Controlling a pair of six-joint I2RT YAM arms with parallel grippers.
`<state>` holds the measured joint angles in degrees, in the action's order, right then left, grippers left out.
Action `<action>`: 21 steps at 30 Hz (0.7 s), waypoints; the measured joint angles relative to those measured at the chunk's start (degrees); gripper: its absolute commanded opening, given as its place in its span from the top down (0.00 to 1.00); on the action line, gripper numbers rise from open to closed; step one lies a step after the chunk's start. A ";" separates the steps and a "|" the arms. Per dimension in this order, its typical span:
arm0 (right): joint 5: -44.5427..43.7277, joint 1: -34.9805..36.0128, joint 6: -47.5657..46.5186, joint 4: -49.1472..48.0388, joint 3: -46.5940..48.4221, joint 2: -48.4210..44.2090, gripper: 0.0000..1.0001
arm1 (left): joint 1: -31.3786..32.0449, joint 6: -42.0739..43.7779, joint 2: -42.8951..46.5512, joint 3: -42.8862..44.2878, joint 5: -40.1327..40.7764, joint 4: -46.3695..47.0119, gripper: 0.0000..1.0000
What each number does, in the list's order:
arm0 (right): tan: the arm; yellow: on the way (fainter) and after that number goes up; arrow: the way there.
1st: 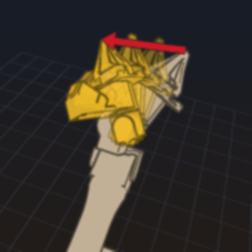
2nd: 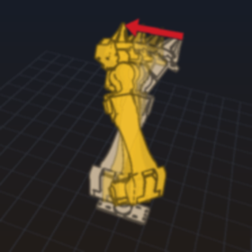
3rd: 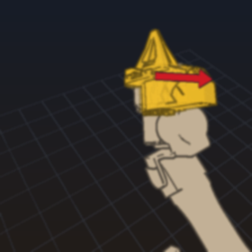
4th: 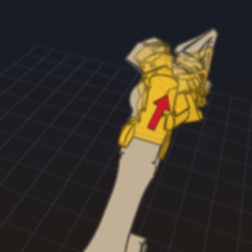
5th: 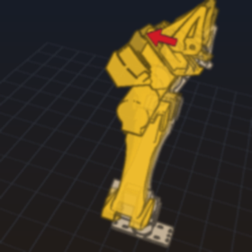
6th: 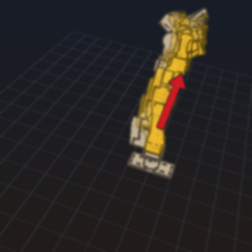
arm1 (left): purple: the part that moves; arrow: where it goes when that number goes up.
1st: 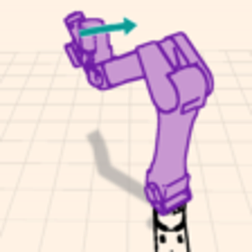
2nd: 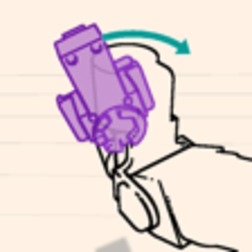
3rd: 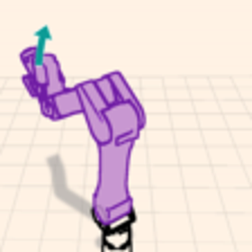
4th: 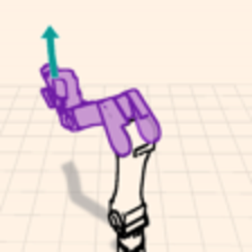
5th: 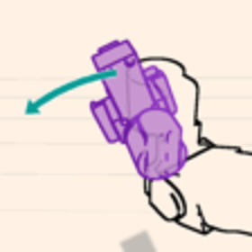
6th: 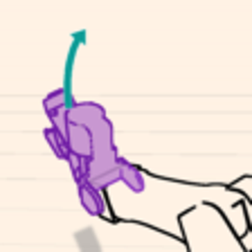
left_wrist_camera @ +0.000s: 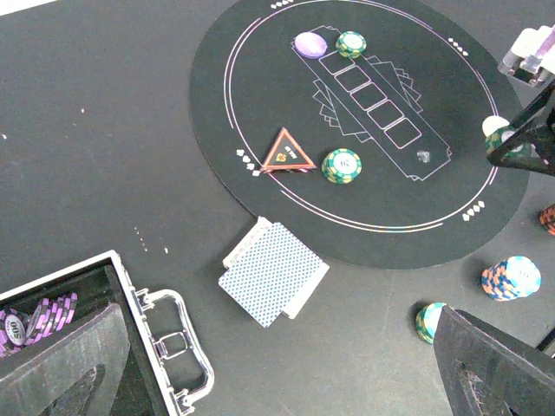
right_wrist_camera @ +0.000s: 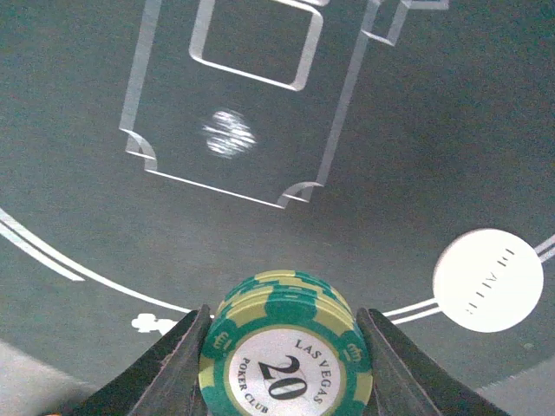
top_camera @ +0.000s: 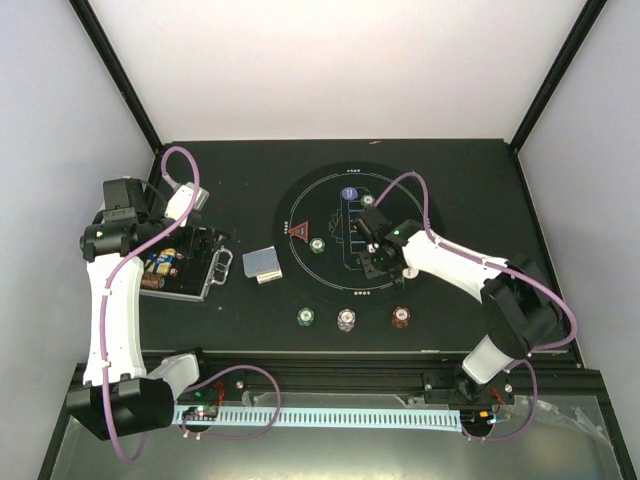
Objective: Distribute texas hold em gaming equipment
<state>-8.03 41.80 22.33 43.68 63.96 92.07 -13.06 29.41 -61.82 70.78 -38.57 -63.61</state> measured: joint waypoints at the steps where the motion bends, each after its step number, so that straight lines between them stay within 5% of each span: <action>1: -0.02 -1.42 -0.28 -0.17 -1.29 0.02 0.59 | 0.00 0.00 0.00 0.00 0.00 0.02 0.01; 21: 0.87 -8.96 -1.46 -8.90 -5.09 8.50 0.61 | 0.00 0.13 0.00 0.00 0.02 0.04 0.01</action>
<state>-7.16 32.84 20.86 34.79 58.87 100.57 -13.06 29.54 -61.82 70.78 -38.54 -63.57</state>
